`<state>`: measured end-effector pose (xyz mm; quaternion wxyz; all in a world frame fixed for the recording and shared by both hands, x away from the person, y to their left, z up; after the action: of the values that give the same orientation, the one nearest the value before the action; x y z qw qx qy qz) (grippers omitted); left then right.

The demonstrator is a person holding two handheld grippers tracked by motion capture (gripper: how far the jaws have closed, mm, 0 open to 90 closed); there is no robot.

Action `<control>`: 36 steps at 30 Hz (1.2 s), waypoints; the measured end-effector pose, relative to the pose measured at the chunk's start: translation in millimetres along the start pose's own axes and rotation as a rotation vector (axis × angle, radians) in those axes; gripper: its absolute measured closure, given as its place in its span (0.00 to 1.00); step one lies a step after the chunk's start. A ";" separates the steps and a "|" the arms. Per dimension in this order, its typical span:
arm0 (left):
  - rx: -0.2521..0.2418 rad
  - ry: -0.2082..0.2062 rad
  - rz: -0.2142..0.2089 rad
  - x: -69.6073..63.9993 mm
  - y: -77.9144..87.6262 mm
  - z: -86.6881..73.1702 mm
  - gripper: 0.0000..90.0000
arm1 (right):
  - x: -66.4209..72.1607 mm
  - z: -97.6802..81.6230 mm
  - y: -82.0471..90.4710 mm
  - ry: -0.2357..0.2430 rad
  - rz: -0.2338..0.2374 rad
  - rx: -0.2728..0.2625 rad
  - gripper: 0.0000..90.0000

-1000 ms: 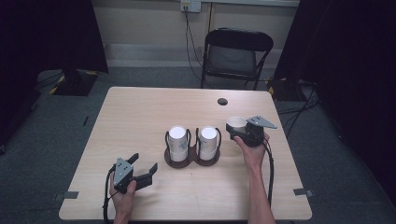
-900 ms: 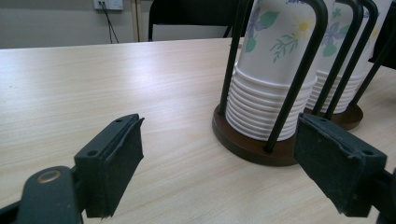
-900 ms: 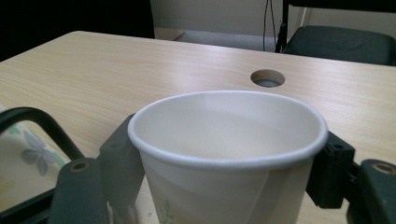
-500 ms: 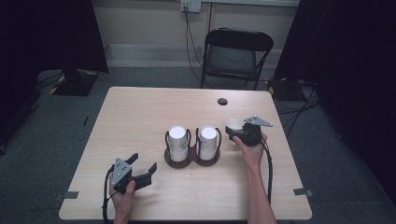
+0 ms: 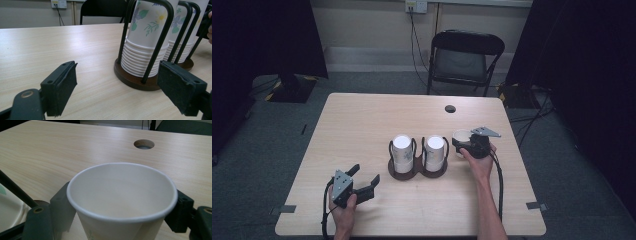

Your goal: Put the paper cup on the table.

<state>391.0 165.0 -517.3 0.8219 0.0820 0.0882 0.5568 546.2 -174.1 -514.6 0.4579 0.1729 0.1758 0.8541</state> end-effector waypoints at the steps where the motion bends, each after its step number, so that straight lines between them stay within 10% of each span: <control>1: 0.001 0.001 0.000 0.0 -0.1 0.0 0.18 | 0.1 -0.4 0.2 -0.001 0.001 0.000 0.27; 36: 0.007 0.018 0.008 2.0 -0.7 -0.2 0.18 | 1.7 -20.5 3.7 -0.025 0.017 0.016 0.22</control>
<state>392.4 166.6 -517.7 0.8185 0.0803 0.0969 0.5606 533.2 -177.5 -530.7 0.4512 0.1890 0.1755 0.8543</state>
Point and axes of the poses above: each handheld gripper's, and its own axes: y roughly backward along the jaws, z roughly out of its top, x roughly to its left, the point moved 9 cm from there along -y, roughly forward along the jaws, and after that the axes turned 6 degrees about z, right-handed, at the moved point
